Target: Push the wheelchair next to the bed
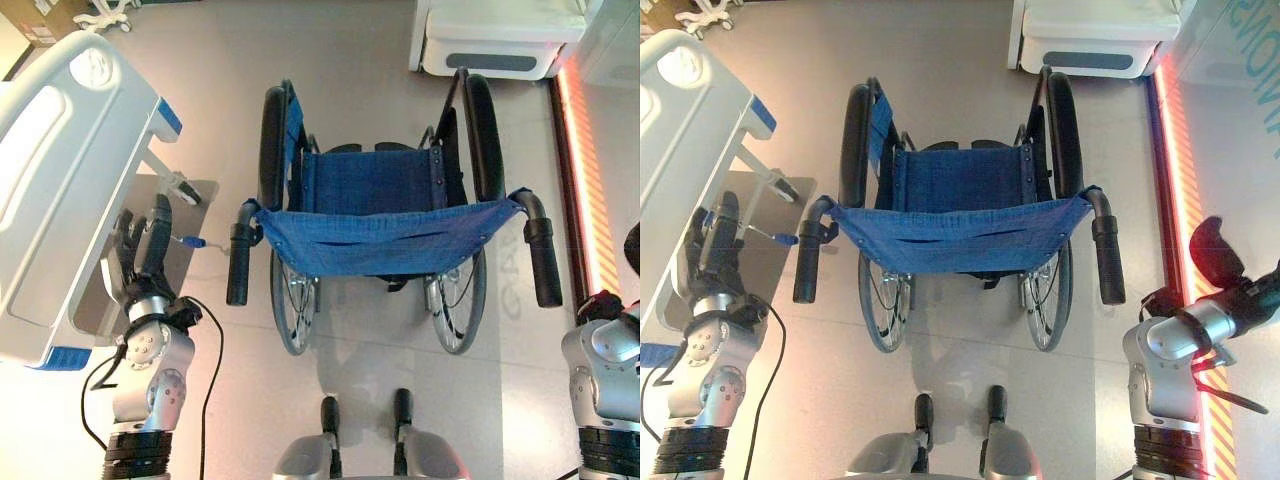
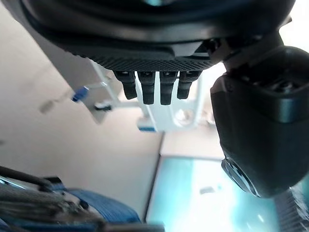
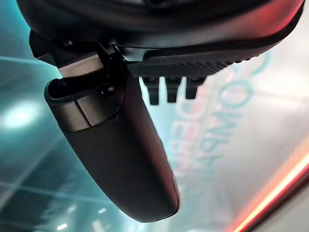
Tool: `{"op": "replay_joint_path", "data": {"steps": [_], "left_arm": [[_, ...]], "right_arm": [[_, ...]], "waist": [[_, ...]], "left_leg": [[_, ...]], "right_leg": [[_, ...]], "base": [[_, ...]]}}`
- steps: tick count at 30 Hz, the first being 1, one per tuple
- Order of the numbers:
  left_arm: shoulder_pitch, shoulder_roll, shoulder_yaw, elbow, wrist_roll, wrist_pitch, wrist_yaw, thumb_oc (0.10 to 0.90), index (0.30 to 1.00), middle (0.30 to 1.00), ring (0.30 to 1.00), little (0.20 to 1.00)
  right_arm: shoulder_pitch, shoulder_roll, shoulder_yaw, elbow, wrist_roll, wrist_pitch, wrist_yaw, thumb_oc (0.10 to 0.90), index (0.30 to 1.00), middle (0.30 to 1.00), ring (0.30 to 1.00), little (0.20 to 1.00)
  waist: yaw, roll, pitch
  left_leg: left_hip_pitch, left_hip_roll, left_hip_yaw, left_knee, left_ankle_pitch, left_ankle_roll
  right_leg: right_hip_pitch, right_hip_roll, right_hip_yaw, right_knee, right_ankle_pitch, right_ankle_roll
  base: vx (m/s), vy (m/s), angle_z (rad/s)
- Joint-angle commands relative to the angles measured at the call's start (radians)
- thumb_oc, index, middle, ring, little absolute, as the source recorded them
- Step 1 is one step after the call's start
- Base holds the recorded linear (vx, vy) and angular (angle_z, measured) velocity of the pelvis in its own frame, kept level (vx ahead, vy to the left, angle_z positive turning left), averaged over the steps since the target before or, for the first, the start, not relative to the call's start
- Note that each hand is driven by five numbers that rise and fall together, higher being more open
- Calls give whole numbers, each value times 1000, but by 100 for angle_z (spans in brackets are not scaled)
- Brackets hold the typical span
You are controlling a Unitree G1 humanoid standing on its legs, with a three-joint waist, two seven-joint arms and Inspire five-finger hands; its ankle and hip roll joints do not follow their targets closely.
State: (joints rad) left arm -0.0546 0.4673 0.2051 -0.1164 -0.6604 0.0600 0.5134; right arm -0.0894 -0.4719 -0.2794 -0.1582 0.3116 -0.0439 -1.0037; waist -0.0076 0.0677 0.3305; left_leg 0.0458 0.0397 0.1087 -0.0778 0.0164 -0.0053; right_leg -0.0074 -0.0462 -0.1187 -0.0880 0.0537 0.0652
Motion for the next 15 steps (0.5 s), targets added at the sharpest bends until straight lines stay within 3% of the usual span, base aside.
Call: {"op": "replay_joint_path", "data": {"steps": [1,5,12,15], "left_arm": [[-77,155,116,-111,90,-114,-51,800,900,900,900,900],[-60,164,140,-178,29,-69,-152,800,900,900,900,900],[26,173,159,-269,-93,96,-321,800,900,900,900,900],[56,186,167,-287,-130,135,-345,800,900,900,900,900]], "right_arm": [[-47,-99,-58,-113,-72,-113,90,800,900,900,900,900],[-30,-99,-59,-168,15,-84,215,800,900,900,900,900],[38,-84,-77,-267,112,-29,372,800,900,900,900,900],[58,-83,-78,-300,237,2,458,800,900,900,900,900]], "waist": [[8,-49,-75],[13,-54,-87],[13,-59,-90],[14,-62,-92]], "left_leg": [[-83,-6,-57,12,43,-17],[-75,-6,-51,13,38,-19],[-66,-6,-35,22,28,-20],[-61,-5,-31,22,25,-20]], "right_leg": [[-25,-49,23,60,3,8],[-16,-49,19,62,-2,10],[-8,-47,21,65,-8,15],[-5,-46,22,65,-10,18]], "base": [[0,0,0],[0,0,0],[0,0,0],[0,0,0]]}}
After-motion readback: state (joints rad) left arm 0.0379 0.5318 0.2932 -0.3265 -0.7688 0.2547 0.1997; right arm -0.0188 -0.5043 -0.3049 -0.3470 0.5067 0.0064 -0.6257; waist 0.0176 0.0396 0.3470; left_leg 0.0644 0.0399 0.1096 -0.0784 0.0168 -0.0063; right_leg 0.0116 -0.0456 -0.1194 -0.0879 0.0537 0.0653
